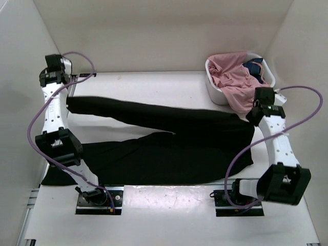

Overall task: Fold and stack the trousers
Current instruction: Fold the trousers

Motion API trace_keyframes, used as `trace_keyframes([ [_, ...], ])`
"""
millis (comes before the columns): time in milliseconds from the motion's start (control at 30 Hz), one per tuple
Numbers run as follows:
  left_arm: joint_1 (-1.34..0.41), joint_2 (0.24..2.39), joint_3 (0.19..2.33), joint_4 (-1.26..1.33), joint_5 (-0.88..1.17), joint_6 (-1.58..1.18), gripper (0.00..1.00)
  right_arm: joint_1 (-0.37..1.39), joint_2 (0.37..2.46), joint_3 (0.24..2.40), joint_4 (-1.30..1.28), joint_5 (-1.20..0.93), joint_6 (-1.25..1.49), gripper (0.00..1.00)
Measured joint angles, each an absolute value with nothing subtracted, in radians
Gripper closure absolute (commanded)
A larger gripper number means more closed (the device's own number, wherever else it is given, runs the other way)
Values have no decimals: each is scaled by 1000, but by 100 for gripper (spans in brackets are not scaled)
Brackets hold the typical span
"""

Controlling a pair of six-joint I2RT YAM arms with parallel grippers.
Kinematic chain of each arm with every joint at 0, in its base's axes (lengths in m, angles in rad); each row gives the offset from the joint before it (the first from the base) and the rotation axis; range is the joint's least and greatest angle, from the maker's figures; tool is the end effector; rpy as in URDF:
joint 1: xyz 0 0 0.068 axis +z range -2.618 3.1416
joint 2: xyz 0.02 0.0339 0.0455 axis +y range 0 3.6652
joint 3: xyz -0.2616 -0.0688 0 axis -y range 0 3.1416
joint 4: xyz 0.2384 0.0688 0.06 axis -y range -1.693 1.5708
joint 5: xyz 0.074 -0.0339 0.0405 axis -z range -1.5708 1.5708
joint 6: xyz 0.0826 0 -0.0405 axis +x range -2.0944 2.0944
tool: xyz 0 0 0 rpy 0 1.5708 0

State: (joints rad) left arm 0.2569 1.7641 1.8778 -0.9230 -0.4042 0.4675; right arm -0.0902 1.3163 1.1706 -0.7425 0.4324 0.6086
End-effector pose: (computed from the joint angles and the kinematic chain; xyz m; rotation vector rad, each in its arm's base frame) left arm 0.3823 0.1340 0.3484 0.0576 2.4530 0.8154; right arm 0.2884 -0.0608 0.2758 0.9825 2.1579 -0.2866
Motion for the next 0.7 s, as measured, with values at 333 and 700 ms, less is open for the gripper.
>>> trace_keyframes([
  [333,434,1477,1332,-974,-400,520,86,-101,1107,905,-833,393,629,100],
  [700,673,1171,926,-957,-400,704,86,-117,815,749,-939,308,679,100],
])
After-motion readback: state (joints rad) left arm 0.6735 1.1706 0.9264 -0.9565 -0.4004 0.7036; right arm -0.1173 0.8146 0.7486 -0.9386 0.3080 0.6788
